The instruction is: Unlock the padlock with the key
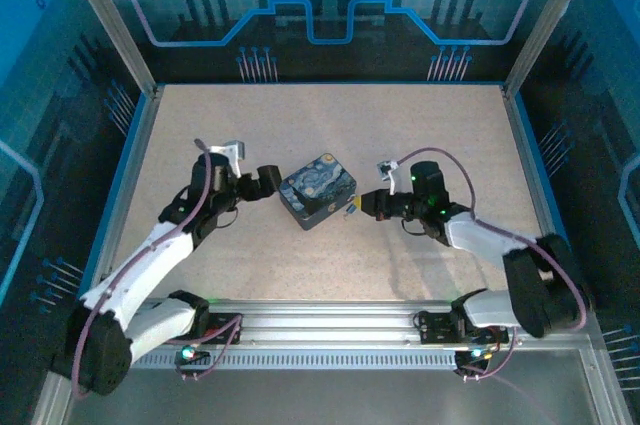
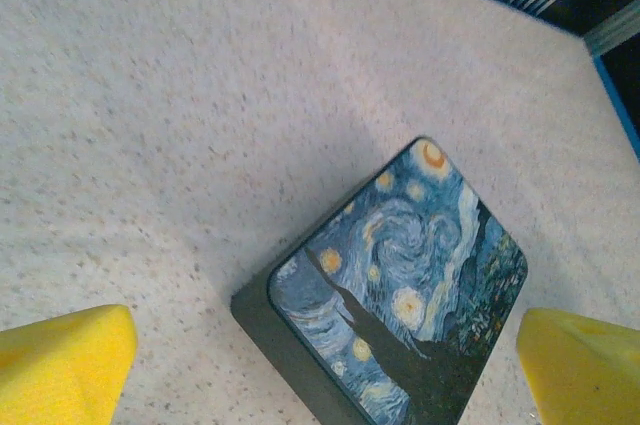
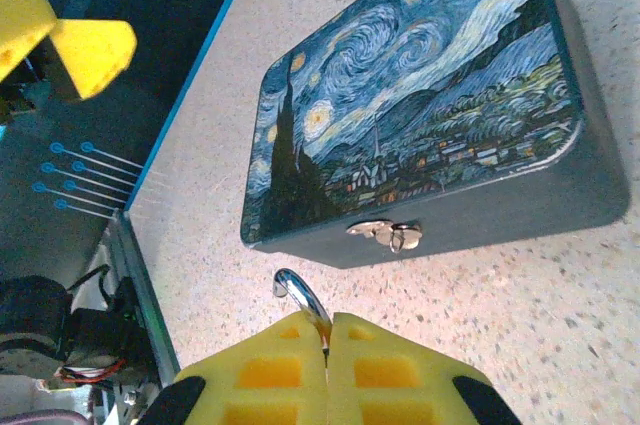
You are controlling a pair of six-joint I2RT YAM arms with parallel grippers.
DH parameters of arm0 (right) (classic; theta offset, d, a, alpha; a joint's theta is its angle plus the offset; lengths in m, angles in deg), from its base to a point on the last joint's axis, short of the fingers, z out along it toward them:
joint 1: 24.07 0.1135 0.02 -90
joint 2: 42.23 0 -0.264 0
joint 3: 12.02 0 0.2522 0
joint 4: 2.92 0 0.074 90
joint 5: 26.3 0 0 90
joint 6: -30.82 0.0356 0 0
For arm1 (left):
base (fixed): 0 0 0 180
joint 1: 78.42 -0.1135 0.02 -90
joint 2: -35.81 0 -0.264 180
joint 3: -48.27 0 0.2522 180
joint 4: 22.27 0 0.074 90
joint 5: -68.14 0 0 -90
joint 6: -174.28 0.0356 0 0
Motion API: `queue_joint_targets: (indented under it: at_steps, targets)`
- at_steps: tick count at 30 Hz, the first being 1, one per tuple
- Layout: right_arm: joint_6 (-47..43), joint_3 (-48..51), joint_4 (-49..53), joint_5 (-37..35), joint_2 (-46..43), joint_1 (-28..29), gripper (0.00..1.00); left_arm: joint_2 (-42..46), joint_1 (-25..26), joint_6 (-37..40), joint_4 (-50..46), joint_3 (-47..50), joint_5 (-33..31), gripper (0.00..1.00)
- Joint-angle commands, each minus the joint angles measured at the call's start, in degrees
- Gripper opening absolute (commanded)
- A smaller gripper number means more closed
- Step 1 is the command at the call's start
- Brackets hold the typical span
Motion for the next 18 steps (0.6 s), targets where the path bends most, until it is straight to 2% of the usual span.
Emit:
queue_joint_targets:
  at_steps: [1,5,9,18]
  targets:
    - [-3.85,-2.43,17.43,-3.03,-6.49,-0.30,0.06,5.11,-0.69,3.71,3.03,2.54,-4.63,0.99]
    - [-4.34,-3.94,29.36,-6.01,-13.83,-0.37,0.07,9.63,-0.86,4.91,4.03,3.98,-6.78,0.99]
    - [-4.64,-6.07,39.98,-7.70,-17.63,-0.29,0.07,10.63,-0.96,5.79,3.70,3.31,-7.39,0.99]
    - [-3.87,-7.62,52.12,-8.01,-19.81,-0.29,0.07,10.72,-0.96,5.05,5.44,2.87,-7.19,0.99]
